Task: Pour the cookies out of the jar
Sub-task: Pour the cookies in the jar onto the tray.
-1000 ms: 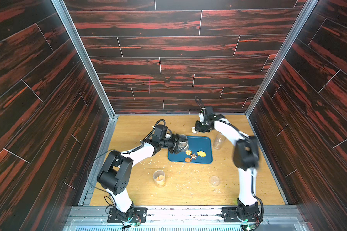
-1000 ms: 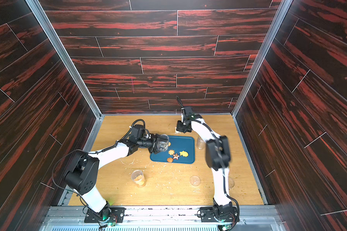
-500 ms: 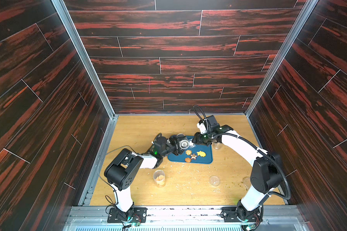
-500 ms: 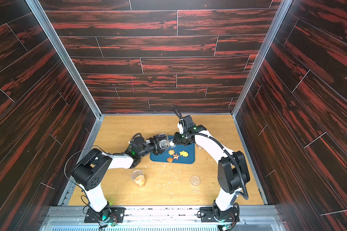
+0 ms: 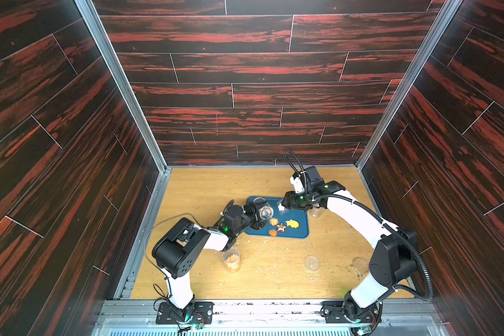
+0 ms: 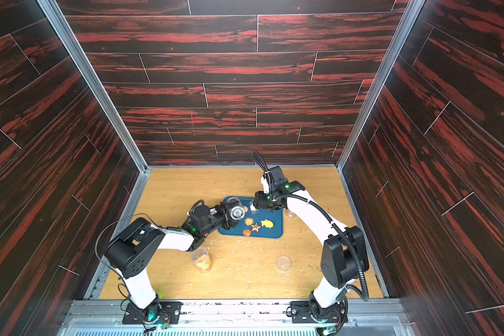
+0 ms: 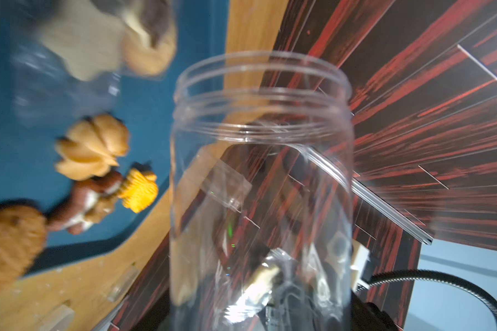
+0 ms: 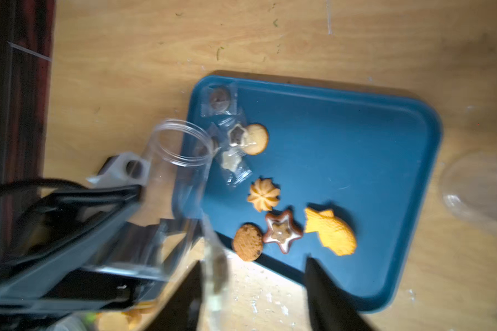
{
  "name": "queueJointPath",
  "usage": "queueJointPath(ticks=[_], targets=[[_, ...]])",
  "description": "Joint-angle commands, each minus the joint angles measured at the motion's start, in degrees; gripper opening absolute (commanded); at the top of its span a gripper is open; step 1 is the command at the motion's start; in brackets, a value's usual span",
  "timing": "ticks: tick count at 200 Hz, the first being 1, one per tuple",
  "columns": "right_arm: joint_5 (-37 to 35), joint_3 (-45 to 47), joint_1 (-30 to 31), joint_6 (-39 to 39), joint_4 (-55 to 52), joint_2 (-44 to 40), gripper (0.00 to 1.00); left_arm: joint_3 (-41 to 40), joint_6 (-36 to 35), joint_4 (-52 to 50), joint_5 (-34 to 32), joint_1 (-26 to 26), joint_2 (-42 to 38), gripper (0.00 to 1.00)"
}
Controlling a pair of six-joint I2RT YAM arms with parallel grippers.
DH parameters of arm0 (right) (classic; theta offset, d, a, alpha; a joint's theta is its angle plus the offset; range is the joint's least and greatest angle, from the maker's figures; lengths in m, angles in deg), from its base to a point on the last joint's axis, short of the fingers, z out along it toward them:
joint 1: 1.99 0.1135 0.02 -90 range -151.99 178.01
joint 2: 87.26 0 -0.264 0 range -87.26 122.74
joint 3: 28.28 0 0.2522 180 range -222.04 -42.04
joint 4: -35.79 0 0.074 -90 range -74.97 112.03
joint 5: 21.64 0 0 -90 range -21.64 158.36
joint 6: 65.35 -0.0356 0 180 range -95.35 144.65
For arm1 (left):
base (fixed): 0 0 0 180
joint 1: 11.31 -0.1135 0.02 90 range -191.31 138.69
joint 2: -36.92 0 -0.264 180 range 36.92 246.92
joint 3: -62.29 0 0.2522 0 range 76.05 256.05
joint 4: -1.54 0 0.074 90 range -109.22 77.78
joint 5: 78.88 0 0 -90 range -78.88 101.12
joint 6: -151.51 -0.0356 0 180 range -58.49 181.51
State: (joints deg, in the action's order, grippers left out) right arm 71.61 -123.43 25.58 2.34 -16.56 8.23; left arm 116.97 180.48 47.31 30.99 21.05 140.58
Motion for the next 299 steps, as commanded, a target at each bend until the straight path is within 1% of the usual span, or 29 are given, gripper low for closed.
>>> queueJointPath(ticks=[1, 14, 24, 56, 83, 118, 148, 166, 181, 196, 222, 240, 254, 263, 275, 284, 291, 299], targets=[[-3.22, -0.66, 0.09, 1.49, -1.75, 0.63, 0.66, -0.58, 20.12, 0.63, -0.41, -0.07, -2.93, 0.46], [-4.32, -1.28, 1.4, 2.64, -2.75, 1.87, 0.67, 2.26, 18.67, -1.48, 1.36, 0.01, -2.94, 0.46], [-5.16, -0.85, 2.69, 2.48, -1.99, 1.86, 0.67, 4.21, 18.56, -1.83, 1.46, 0.41, -2.32, 0.46], [-1.96, 1.44, 3.54, -2.21, 2.94, 0.14, 0.67, 7.63, 18.02, -1.72, 1.79, 1.8, 1.11, 0.46], [-0.7, 1.51, 4.19, -3.9, 3.46, -0.4, 0.67, 6.77, 18.22, -0.56, 1.22, 2.92, 2.76, 0.46], [-0.46, 3.06, 4.16, -6.37, 4.73, -3.68, 0.68, 2.65, 18.3, 1.23, 0.43, 3.07, 2.43, 0.46], [5.73, 4.32, 3.81, -9.83, 7.2, -5.36, 0.68, 0.65, 18.39, 2.49, -0.06, 3.13, 2.68, 0.46], [7.85, 4.49, 3.8, -11.88, 8.48, -5.66, 0.68, 0.89, 18.53, 3.11, -0.14, 3.1, 3.18, 0.46], [7.95, 4.27, 3.78, -11.89, 8.17, -5.57, 0.68, 1.44, 18.57, 3.23, 0.1, 2.94, 3.46, 0.46], [6.0, 3.48, 3.74, -10.54, 6.27, -5.18, 0.68, 1.64, 18.8, 3.43, -0.04, 2.91, 3.57, 0.45], [2.28, 1.69, 3.15, -7.41, 2.36, -5.86, 0.68, 3.57, 20.92, 4.23, -2.91, 2.96, 1.44, 0.45], [0.89, 1.06, 1.81, -6.13, -0.07, -6.61, 0.68, 6.5, 20.74, 0.02, -4.1, 2.97, -2.03, 0.45], [-0.37, 1.86, 0.69, -5.79, -1.29, -7.27, 0.68, 7.28, 21.24, -1.3, -5.56, 3.27, -2.93, 0.45], [-0.26, 2.83, 0.39, -5.47, -0.2, -8.28, 0.68, 6.43, 23.41, 1.17, -8.77, 4.2, -2.43, 0.45], [-0.09, 3.34, 0.21, -5.23, 0.83, -9.49, 0.68, 4.42, 28.26, 7.66, -16.0, 6.42, -0.56, 0.44], [0.05, 3.01, 0.2, -5.01, 0.67, -9.7, 0.68, 4.48, 30.12, 11.54, -19.86, 7.84, 0.45, 0.43], [0.11, 2.79, 0.2, -4.65, 0.33, -9.7, 0.68, 5.29, 30.55, 11.93, -21.61, 8.46, 0.16, 0.43], [-0.03, 2.83, 0.19, -4.35, 0.12, -9.81, 0.68, 6.34, 29.88, 7.68, -21.22, 9.0, -1.53, 0.43]])
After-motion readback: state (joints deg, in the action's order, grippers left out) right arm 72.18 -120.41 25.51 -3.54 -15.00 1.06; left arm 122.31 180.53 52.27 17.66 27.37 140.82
